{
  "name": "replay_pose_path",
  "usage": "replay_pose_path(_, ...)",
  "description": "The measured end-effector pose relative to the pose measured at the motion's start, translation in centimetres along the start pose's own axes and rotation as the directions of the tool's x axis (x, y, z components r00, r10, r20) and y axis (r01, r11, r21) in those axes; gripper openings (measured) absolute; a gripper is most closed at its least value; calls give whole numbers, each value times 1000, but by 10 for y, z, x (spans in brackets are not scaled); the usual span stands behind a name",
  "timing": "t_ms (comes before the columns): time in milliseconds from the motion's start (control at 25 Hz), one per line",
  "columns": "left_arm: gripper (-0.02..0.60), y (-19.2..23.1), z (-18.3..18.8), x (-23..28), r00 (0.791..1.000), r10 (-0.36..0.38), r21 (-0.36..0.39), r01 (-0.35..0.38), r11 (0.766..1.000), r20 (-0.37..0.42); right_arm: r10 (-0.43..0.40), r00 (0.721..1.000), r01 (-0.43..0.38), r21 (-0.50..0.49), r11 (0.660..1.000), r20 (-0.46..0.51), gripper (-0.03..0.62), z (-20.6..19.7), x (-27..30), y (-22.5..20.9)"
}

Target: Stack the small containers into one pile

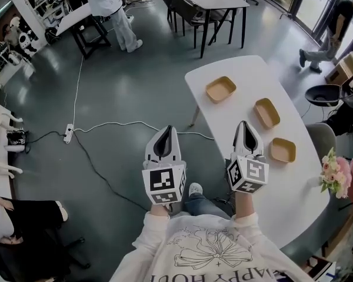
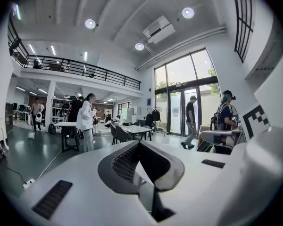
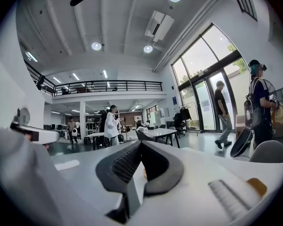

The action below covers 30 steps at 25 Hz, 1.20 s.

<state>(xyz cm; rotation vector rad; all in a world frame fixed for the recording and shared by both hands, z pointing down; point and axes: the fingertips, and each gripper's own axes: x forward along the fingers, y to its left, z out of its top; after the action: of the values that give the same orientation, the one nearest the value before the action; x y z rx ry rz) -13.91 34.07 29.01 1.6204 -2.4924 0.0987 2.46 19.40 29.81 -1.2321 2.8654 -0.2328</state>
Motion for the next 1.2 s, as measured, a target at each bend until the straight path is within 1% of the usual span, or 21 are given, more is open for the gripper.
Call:
replay_pose_path(120, 6, 3, 3, 31, 1000, 12, -7, -12, 1000, -4, 4, 1000, -4, 7, 1000, -9, 12, -1, 33, -10)
replay_pose_path(320, 6, 7, 1, 73, 999, 25, -16, -26, 1000, -29, 0, 999, 1, 23, 1000, -39, 11, -10, 73, -23)
replay_pose_path(640, 6, 18, -8, 136, 997, -2, 0, 2, 1000, -73, -46, 996, 50, 55, 997, -82, 12, -32, 128, -42)
replay_pose_path(800, 6, 26, -12, 184, 996, -37, -1, 37, 999, -86, -83, 993, 88, 59, 994, -89, 12, -42, 162, -52)
replay_pose_path(920, 6, 29, -11, 223, 992, -83, 0, 83, 997, -95, -124, 987, 132, 69, 989, -100, 12, -47, 190, -60)
replay_pose_path(1040, 6, 27, -9, 263, 984, -141, 9, 143, 990, -112, -172, 979, 181, 79, 980, -107, 12, -50, 217, -69)
replay_pose_path(1200, 6, 20, -5, 312, 967, -218, 18, 223, 975, -133, -225, 966, 237, 89, 967, -124, 12, -55, 245, -81)
